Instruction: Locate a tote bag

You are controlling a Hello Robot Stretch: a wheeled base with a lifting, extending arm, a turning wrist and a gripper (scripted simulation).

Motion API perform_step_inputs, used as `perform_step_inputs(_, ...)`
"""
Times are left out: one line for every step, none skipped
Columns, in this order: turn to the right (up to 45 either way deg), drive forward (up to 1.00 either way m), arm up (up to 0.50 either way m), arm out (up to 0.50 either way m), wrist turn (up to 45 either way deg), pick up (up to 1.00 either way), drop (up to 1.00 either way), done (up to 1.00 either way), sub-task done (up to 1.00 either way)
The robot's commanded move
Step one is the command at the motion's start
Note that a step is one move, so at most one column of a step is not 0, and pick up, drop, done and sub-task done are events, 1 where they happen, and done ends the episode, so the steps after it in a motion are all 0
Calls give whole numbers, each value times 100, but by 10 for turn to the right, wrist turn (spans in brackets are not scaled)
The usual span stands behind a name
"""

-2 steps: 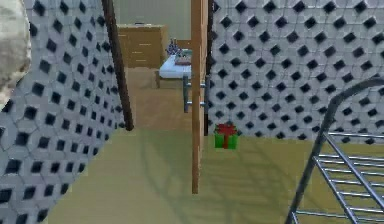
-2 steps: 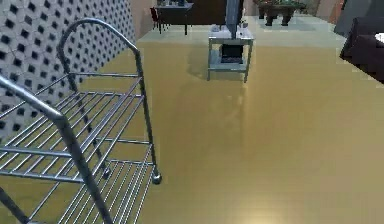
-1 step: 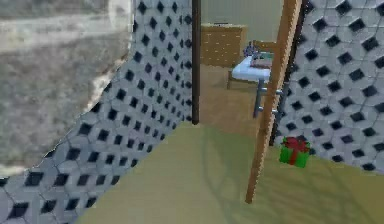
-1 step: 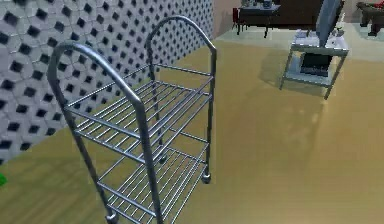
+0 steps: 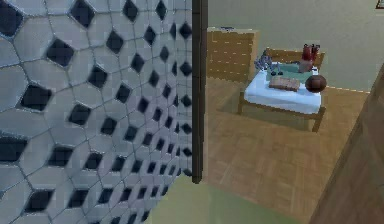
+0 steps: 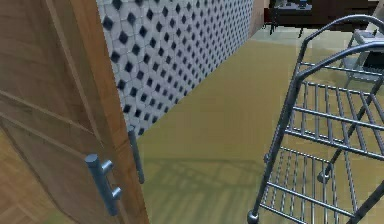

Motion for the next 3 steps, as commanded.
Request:
perform_step_inputs(-60, 0, 0, 0, 0, 0, 0, 0, 0)
perform_step_inputs(0, 20, 0, 0, 0, 0, 0, 0, 0)
perform_step_inputs(330, 0, 0, 0, 0, 0, 0, 0, 0)
